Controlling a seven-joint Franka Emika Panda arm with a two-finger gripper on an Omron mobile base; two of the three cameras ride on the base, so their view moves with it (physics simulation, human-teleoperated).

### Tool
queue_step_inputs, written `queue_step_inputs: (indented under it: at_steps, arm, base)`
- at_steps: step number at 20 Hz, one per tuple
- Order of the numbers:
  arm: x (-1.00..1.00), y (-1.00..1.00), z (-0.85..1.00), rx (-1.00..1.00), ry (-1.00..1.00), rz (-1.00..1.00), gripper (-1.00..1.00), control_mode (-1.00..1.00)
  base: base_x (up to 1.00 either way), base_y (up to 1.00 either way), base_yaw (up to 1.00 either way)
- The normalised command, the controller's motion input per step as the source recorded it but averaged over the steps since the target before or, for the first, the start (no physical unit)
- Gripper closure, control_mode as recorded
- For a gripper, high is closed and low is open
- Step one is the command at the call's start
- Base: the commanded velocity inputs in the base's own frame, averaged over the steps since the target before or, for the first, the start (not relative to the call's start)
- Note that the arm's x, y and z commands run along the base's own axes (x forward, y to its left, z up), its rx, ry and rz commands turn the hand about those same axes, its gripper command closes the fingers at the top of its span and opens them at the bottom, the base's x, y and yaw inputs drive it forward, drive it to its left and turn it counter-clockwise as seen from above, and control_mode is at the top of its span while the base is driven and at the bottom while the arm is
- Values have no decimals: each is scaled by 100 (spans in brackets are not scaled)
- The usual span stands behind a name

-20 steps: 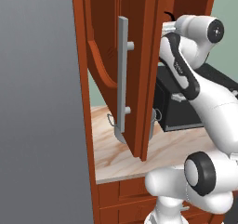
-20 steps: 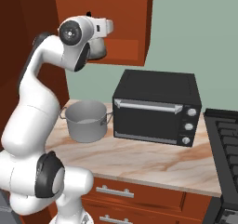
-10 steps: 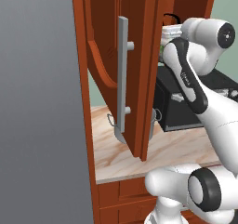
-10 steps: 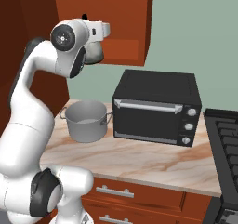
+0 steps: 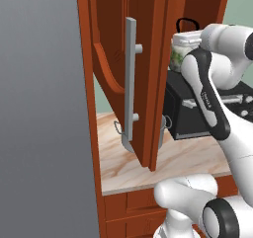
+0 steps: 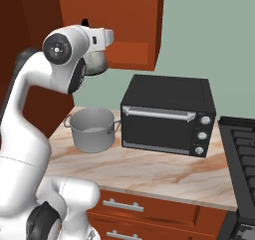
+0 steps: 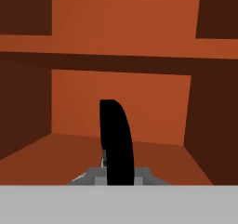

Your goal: Pick the kettle from the cabinet and place it on a stove burner. Then pick the pot from the counter and place it on another stove burner. Finally, turn both burners on.

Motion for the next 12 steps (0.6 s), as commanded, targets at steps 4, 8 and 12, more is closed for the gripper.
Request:
queue_step_inputs:
  at_steps: [4,8,12]
  arm:
    - [-46,0,0,0,0,0,100,-100]
    - [-47,0,0,0,0,0,100,-100]
    - [-44,0,0,0,0,0,100,-100]
  base:
    - [0,0,0]
    - [0,0,0]
    - [0,0,0]
